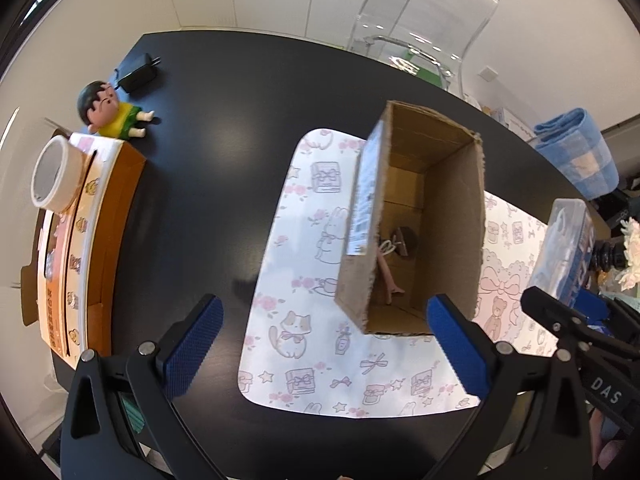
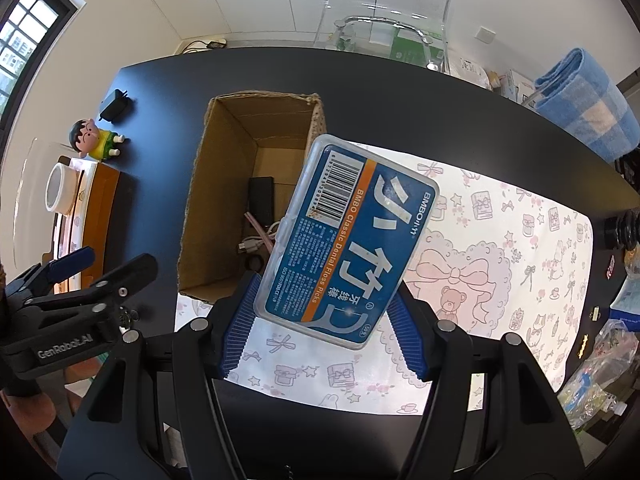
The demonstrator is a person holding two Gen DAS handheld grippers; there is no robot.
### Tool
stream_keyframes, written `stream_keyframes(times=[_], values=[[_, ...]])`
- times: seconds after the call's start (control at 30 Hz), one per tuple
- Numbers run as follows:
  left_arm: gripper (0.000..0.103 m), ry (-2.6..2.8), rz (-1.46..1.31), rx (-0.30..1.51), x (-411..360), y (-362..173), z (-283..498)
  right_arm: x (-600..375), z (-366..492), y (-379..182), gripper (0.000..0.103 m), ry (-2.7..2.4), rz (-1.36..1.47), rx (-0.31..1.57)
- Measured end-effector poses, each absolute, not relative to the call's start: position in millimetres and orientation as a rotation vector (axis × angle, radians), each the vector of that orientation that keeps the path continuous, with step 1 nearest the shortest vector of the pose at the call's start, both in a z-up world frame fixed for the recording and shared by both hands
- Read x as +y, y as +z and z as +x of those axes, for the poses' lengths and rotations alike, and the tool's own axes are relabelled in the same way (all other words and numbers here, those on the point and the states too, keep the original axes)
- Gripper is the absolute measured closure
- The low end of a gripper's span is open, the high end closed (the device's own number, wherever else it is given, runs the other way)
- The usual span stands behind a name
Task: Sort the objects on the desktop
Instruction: 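Lower the blue plastic case into the box and open the right tool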
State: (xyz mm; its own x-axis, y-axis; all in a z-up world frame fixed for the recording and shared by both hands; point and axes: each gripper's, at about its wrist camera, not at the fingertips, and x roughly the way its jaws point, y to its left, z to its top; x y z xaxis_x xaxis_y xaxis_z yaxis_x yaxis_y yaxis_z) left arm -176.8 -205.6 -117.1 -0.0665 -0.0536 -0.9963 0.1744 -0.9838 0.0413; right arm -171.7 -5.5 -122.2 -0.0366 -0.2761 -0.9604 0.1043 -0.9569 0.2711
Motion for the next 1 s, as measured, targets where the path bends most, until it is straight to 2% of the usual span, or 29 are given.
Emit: stream_keyframes(times=[0.6, 0.93, 0.97, 1.0], values=[[0.001, -2.130, 1.962, 0.305, -260.9, -101.2, -146.7, -71.8, -186.3, -123.5, 0.038, -2.025, 1.934, -0.065], [0.001, -2.117, 1.957, 0.310, -264.5, -99.1, -144.4, -81.5, -192.5, -125.0, 0.037, -2.017, 1.931, -0.054], [0.001, -2.117, 1.957, 0.311, -264.5, -99.1, -144.3, -81.2, -193.3, -124.6, 0.036, -2.022, 1.929, -0.054], [0.001, -2.116, 1.958, 0.311, -264.3, -99.2, -144.1, -81.0, -194.1, -124.6, 0.026, -2.024, 1.933, -0.055]])
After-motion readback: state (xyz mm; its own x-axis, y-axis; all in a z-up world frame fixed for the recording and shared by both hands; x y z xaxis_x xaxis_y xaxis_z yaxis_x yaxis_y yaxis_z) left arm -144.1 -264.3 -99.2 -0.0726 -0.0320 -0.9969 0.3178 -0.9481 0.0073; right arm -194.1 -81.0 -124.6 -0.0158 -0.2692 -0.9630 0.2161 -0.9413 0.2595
